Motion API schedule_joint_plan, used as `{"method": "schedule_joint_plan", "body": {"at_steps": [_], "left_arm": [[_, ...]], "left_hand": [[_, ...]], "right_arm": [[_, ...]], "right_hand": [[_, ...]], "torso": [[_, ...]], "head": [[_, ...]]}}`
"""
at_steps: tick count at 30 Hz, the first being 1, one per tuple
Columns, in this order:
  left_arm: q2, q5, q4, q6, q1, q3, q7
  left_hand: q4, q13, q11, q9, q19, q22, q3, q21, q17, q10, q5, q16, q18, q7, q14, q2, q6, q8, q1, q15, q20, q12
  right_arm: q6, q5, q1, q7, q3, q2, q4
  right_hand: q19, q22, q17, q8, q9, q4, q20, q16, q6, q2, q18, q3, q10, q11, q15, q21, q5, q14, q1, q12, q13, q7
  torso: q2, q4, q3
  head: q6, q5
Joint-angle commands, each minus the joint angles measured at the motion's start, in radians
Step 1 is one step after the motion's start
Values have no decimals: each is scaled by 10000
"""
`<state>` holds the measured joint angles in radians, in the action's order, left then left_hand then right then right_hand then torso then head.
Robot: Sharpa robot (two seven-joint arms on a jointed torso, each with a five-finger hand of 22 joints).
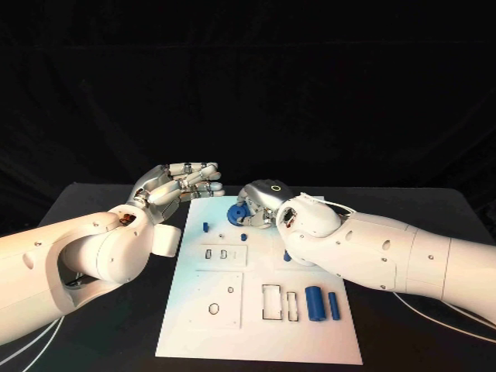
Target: Assemble the parts on the task board
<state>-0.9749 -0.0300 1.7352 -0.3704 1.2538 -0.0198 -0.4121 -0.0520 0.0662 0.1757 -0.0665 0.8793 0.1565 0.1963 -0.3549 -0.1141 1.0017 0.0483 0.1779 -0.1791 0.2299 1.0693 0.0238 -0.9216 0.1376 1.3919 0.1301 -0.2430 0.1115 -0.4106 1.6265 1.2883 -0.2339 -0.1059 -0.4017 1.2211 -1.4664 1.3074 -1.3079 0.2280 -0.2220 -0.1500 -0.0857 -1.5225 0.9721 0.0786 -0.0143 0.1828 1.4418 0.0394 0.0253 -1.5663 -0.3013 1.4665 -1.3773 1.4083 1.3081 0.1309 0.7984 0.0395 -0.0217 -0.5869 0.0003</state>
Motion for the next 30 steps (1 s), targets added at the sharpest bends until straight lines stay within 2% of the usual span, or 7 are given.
{"method": "schedule_joint_plan", "body": {"at_steps": [1, 3, 9, 12, 24, 30], "left_arm": [[25, -4, 18, 202, 11, -7, -45], [26, -4, 16, 203, 11, -7, -42], [25, -4, 8, 212, 11, -7, -25], [27, -4, 1, 220, 11, -7, -15], [29, -4, -14, 242, 11, -7, 12], [27, -4, -23, 253, 11, -6, 18]], "left_hand": [[85, -15, 28, 11, 66, -14, 9, -69, -13, 32, 35, -62, -41, 33, 54, -69, -16, -74, 30, -8, 15, -43], [87, -15, 28, 11, 65, -15, 11, -69, -13, 32, 35, -64, -41, 34, 54, -70, -17, -76, 31, -8, 15, -45], [87, -15, 28, 11, 65, -15, 11, -69, -13, 32, 35, -64, -41, 34, 54, -70, -17, -76, 31, -8, 15, -45], [87, -15, 28, 11, 65, -15, 11, -69, -13, 32, 35, -64, -41, 34, 54, -70, -17, -76, 31, -8, 15, -45], [92, -15, 33, 12, 63, -16, 10, -70, -13, 30, 34, -74, -40, 41, 56, -69, -13, -86, 26, -5, 15, -56], [92, -15, 33, 12, 63, -16, 10, -70, -13, 30, 34, -74, -40, 41, 56, -69, -13, -86, 26, -5, 15, -56]], "right_arm": [[-3, 135, -36, -81, -12, 51, -93], [-5, 134, -39, -96, -13, 71, -126], [-33, 133, -44, -174, -15, 115, -229], [-42, 134, -44, -206, -16, 120, -261], [145, 80, -45, -183, -16, 76, -206], [-19, -77, -44, -90, -16, -264, 156]], "right_hand": [[-1044, 2634, -1864, -82, -1, 12, 69, -39, 117, -7, 143, 64, -20, 21, 47, -45, 2, 880, 149, -84, 974, -55], [-1044, 2634, -1865, -199, 32, -2, 48, -40, 3, 40, 143, 80, -63, 62, 15, -45, 82, 880, 223, -136, 931, -4], [-1044, 2634, -1876, -871, 232, 5, -118, -51, -762, 195, 143, 124, -343, 305, -195, -45, 553, 880, 412, -451, 655, 270], [-1044, 2634, -1874, -1031, 271, 24, -174, -52, -920, 222, 143, 138, -410, 355, -244, -45, 604, 879, 440, -518, 596, 316], [-1044, 2634, -1887, -1195, 291, -34, -244, -63, -976, 304, 143, 93, -442, 393, -292, -45, 598, 880, 625, -535, 581, 344], [-1044, 2634, -1875, -1168, 240, -166, -252, -60, -709, 273, 143, 68, -361, 365, -275, -45, 415, 876, 878, -433, 669, 304]], "torso": [[-4, -4, 1], [-4, -4, 1], [-5, -3, -2], [-6, -3, -4], [-8, -9, 0], [-14, 9, -1]], "head": [[-11, 7], [-11, 7], [4, 12], [34, 14], [32, 12], [35, 1]]}}
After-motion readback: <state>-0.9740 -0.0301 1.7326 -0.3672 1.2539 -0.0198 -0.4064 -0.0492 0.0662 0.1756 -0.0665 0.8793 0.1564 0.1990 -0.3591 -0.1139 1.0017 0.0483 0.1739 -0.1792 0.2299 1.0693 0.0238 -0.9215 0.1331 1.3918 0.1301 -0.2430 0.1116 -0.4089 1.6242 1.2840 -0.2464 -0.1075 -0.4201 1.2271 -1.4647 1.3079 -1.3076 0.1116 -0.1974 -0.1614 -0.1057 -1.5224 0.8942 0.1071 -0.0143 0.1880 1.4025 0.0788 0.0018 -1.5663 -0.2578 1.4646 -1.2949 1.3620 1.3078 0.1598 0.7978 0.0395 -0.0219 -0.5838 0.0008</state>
